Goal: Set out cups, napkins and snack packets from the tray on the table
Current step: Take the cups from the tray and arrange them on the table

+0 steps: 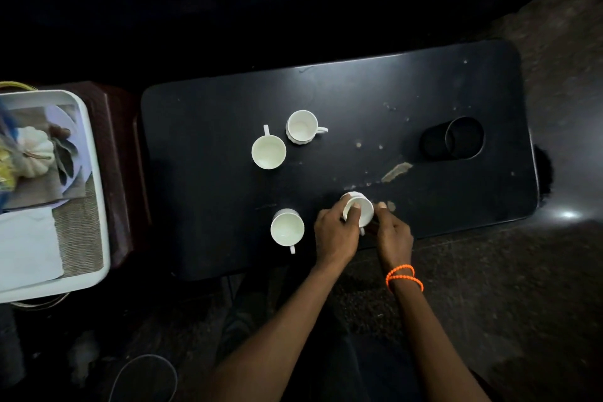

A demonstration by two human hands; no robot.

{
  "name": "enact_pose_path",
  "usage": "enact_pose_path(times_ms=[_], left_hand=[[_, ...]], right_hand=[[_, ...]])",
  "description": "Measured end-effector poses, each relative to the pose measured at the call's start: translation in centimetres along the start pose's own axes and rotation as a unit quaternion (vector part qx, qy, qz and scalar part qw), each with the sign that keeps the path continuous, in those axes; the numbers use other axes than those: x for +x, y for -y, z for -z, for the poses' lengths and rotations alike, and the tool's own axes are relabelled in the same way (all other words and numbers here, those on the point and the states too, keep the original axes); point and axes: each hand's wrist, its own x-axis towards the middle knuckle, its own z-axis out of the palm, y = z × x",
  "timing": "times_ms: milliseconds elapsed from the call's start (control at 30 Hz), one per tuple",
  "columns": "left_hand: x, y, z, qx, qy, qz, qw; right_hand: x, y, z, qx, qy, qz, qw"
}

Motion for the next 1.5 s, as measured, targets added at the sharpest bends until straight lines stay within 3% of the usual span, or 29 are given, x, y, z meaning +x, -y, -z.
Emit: enact_pose_path(times_ms=[400,500,567,667,767,867,967,1100,1267,1500], left_hand=[[0.3,1.5,-0.2,0.005,0.017,0.013,1.0],[0.8,1.1,0.4,0.035,0.027,0.007,0.999],[1.8,0.0,1.8,0.062,0.015,-0.054,0.997],[4.4,-2.8,5.1,0.098,-0.031,-0.25,0.963],[8.5,-6.6,8.1,0.147,-0.115,-0.331,0.925],[12.6,-9.8,10.4,0.236,-0.122,-0.322,0.908],[14.8,-11.2,11.5,0.308,-0.039,-0.265,0.913],[14.2,-10.6,11.6,0.283,-0.037,-0.233,0.93],[12.6,-8.8,10.6,0.307,-0.081,-0.228,0.92],[11.8,-9.3,8.9,0.195,-0.06,-0.132,0.97]], right_hand=[[-0.3,-0.9,0.5,0.001,0.0,-0.015,1.0],[-0.3,-0.1,0.0,-0.009,-0.024,0.022,0.999],[0.0,1.1,-0.5,-0.016,-0.099,0.08,0.992],[0.5,3.8,-2.4,0.005,-0.164,0.142,0.976],[1.2,7.3,-5.8,0.082,-0.055,0.077,0.992],[1.9,11.1,-9.5,0.148,0.105,-0.048,0.982],[2.6,13.4,-11.8,0.092,0.158,-0.058,0.981],[3.4,14.7,-12.8,0.075,0.093,-0.033,0.992],[4.1,13.4,-11.6,0.123,-0.03,0.012,0.992],[4.6,12.4,-10.4,0.142,0.062,-0.008,0.988]])
